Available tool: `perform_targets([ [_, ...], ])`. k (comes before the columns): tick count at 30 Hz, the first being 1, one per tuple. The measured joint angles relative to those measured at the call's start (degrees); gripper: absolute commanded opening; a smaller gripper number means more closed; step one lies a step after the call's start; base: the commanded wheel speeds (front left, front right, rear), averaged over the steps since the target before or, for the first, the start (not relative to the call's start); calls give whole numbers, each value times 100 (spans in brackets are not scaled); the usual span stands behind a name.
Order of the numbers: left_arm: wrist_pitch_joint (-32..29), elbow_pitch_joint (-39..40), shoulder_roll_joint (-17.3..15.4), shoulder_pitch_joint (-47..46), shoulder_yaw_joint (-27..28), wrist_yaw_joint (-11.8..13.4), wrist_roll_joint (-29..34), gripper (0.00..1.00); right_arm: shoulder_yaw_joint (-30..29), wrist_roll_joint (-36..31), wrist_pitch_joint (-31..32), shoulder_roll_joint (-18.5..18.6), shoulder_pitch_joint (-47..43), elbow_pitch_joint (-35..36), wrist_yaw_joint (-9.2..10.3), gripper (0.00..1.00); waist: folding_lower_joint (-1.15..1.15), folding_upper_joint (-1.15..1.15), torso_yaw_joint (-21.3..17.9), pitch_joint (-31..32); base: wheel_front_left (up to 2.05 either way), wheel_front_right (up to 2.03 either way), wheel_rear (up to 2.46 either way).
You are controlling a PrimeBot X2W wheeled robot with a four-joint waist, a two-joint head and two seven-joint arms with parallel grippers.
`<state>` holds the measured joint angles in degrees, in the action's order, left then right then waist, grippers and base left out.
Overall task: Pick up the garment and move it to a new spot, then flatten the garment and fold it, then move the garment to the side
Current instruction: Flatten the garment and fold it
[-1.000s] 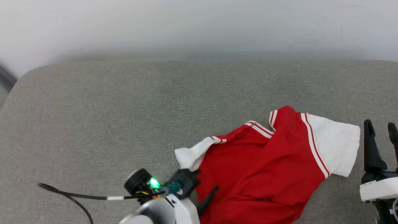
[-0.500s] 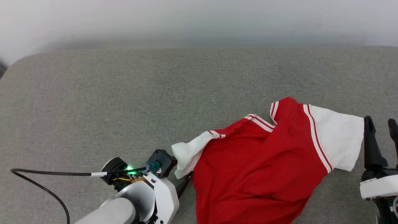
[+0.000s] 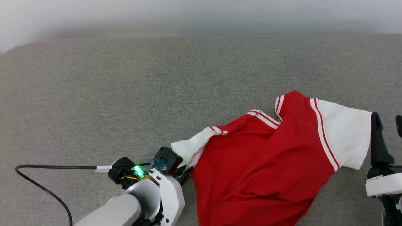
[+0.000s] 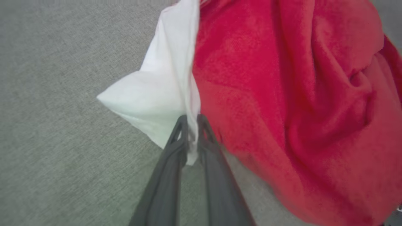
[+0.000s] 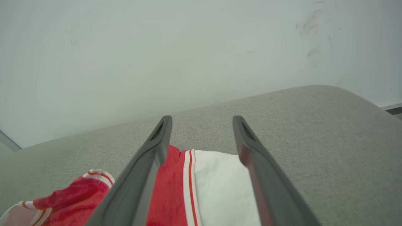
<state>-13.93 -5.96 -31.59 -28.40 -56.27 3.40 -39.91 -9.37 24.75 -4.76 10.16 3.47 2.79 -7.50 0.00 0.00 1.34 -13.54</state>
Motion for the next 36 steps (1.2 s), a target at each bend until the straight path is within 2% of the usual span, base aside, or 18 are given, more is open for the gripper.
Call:
perform_targets([
  [5, 109, 188, -3, 1, 18, 19, -2, 0, -42, -56, 3, -20, -5, -70, 0, 100, 0, 0, 54, 118, 0, 0, 0],
  [9, 118, 561, -144, 48, 60, 89, -5, 0, -37, -73, 13, -63, -16, -87, 0, 100, 0, 0, 106, 267, 0, 0, 0],
  [15, -66, 1298, -617, 45, 326, 141, -215, 0, 9, -107, 42, -113, -24, -91, 0, 100, 0, 0, 102, 385, 0, 0, 0],
  [19, -347, 1435, -1011, -159, 560, 164, -343, 0, 68, -110, 59, -132, -8, -64, 0, 100, 0, 0, 14, 319, 0, 0, 0],
  [24, -768, 1177, -1174, -589, 775, 48, -600, 0, 130, -153, 25, -157, 97, -47, 0, 100, 0, 0, -128, 81, 0, 0, 0],
  [31, -1410, 164, -1220, -1269, 958, -154, -922, 0, 279, -166, -78, -199, 315, -127, 0, 100, 0, 0, -398, -381, 0, 0, 0],
  [36, -1447, -664, -1190, -1655, 918, -216, -669, 0, 349, -164, -203, -208, 450, -247, 0, 100, 0, 0, -583, -694, 0, 0, 0],
])
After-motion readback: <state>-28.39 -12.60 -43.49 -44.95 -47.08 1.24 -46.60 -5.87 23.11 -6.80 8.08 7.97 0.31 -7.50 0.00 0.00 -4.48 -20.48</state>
